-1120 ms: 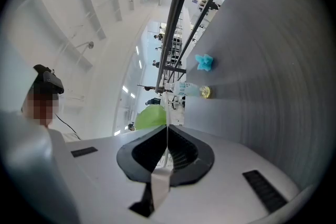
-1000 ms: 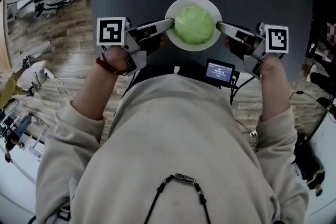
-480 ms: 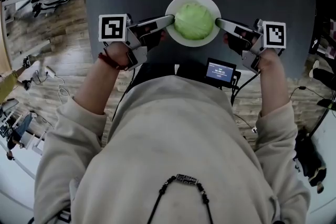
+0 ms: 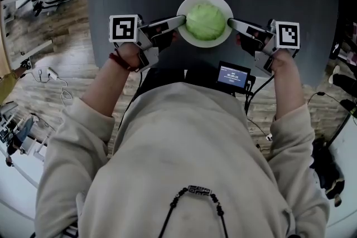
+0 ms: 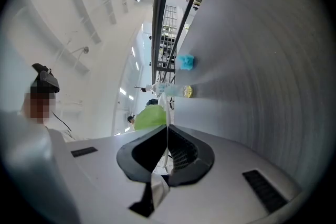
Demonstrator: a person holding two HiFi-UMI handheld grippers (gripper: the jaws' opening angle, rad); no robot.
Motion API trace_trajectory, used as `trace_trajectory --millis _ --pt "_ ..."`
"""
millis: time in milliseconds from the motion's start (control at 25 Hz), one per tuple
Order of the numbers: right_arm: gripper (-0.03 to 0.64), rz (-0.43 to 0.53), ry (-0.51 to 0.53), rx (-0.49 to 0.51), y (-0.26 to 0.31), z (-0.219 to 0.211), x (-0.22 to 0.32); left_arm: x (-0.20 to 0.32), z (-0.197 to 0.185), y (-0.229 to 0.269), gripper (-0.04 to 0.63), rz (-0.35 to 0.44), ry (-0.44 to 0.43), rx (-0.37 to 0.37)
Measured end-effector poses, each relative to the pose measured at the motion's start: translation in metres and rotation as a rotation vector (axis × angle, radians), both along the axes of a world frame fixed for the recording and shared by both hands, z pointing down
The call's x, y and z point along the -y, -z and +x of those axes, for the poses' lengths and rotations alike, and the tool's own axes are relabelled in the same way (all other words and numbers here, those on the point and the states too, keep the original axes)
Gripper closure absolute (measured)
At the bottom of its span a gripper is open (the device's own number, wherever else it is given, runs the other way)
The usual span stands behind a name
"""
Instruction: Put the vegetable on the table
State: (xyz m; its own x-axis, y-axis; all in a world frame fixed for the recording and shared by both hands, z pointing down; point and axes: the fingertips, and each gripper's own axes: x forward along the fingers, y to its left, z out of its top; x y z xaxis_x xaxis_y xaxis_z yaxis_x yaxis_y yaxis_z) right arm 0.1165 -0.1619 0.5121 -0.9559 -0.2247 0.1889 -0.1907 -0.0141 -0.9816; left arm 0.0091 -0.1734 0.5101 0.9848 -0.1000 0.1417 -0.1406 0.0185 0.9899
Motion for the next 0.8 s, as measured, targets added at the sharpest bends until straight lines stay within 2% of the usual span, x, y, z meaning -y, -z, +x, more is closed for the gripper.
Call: trace_trajectory --millis 360,520,800 --pt "0.592 0.023 0.001 -0.016 -0.011 0.002 -0.001 0.000 0.001 -0.014 0.572 0.048 0.015 -0.030" --pt "0.592 0.012 0.004 -0.030 -0.022 0.006 -0.004 -0.003 0.003 -0.029 0.572 0.040 0.016 -0.002" --pt "0.592 -0.027 -0.005 -0.016 -0.050 0.010 -0.009 -0.007 0.009 -0.045 0.572 -0.007 0.041 -0.024"
